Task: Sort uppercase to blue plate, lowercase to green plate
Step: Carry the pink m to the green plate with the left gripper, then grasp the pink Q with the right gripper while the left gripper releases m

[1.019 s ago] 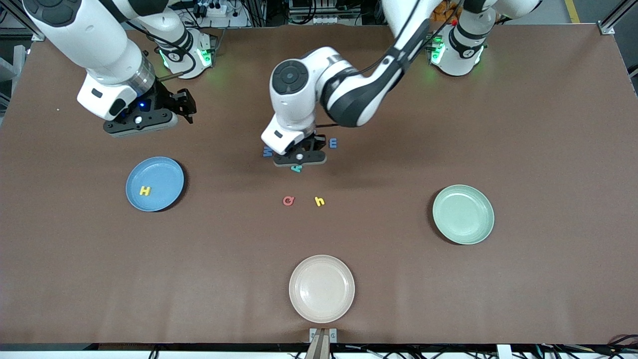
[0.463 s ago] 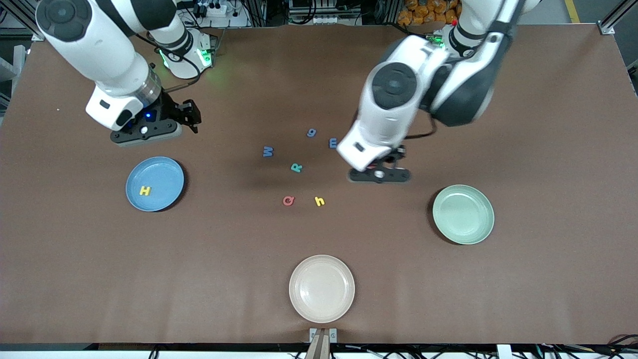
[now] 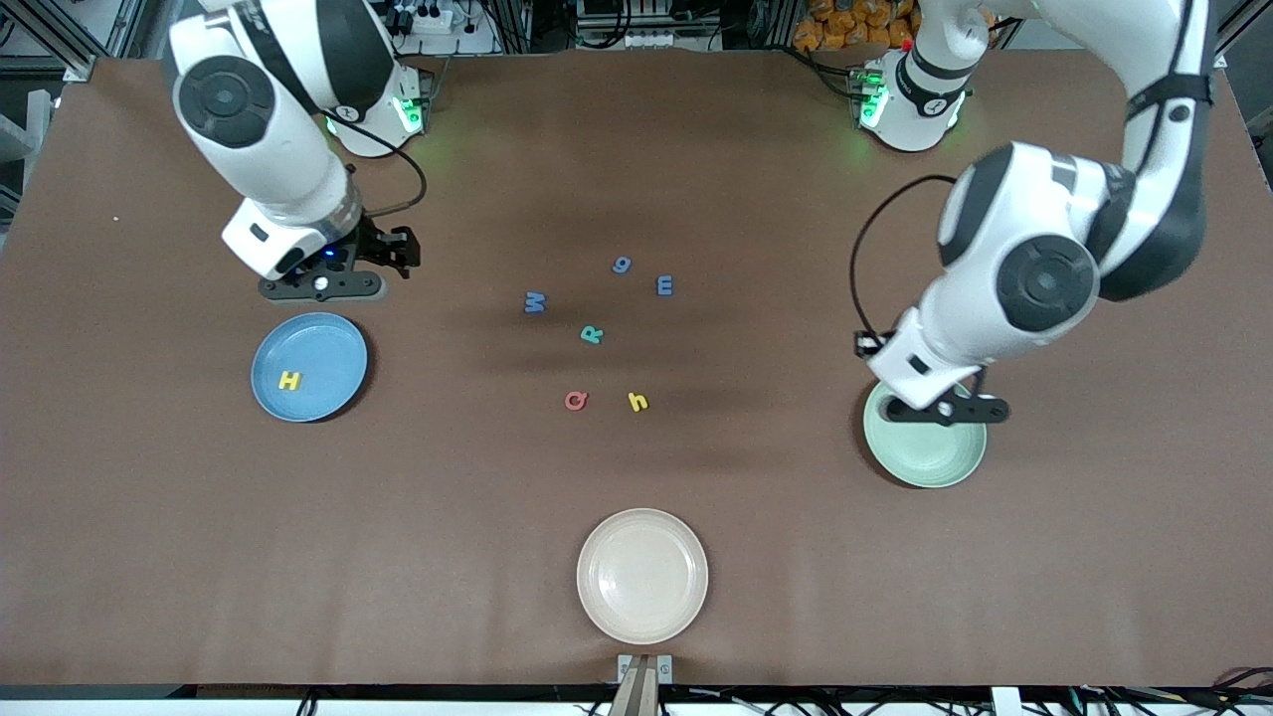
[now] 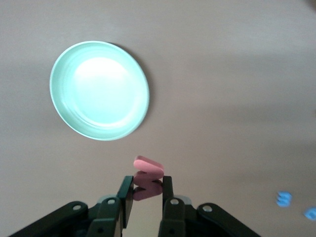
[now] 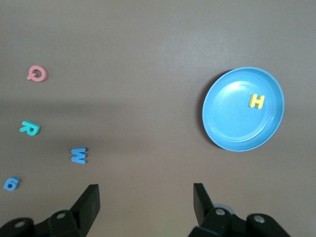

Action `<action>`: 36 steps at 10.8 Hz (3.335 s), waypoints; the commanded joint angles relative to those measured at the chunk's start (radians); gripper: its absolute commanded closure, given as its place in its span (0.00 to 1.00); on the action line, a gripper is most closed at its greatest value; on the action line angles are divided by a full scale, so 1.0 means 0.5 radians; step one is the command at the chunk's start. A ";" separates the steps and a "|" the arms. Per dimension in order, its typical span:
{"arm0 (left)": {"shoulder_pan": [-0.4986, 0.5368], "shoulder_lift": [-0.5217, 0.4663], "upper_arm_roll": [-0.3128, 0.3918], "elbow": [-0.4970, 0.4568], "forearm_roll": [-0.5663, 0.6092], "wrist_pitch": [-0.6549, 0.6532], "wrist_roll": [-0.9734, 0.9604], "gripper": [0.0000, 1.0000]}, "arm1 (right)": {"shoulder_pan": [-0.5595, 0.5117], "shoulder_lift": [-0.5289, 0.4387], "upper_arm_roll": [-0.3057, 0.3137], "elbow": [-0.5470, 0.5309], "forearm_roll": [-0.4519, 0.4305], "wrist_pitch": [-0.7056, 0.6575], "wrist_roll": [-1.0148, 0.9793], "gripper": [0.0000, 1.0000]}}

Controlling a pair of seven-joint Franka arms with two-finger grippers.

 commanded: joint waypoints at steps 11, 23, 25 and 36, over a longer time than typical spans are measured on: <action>0.334 0.344 -0.021 -0.718 0.327 1.243 0.355 1.00 | 0.130 0.782 0.284 0.100 -0.032 0.758 1.473 0.15; 0.267 0.051 -0.159 -0.344 0.355 0.499 0.383 0.00 | 0.321 1.507 0.060 0.911 -0.237 0.779 1.941 0.17; 0.264 0.014 -0.208 -0.261 0.349 0.357 0.361 0.00 | 0.381 1.635 0.050 0.969 -0.231 0.929 1.968 0.20; 0.267 -0.063 -0.606 -0.129 0.267 0.065 -0.174 0.00 | 0.416 1.719 0.041 0.997 -0.182 0.929 1.987 0.32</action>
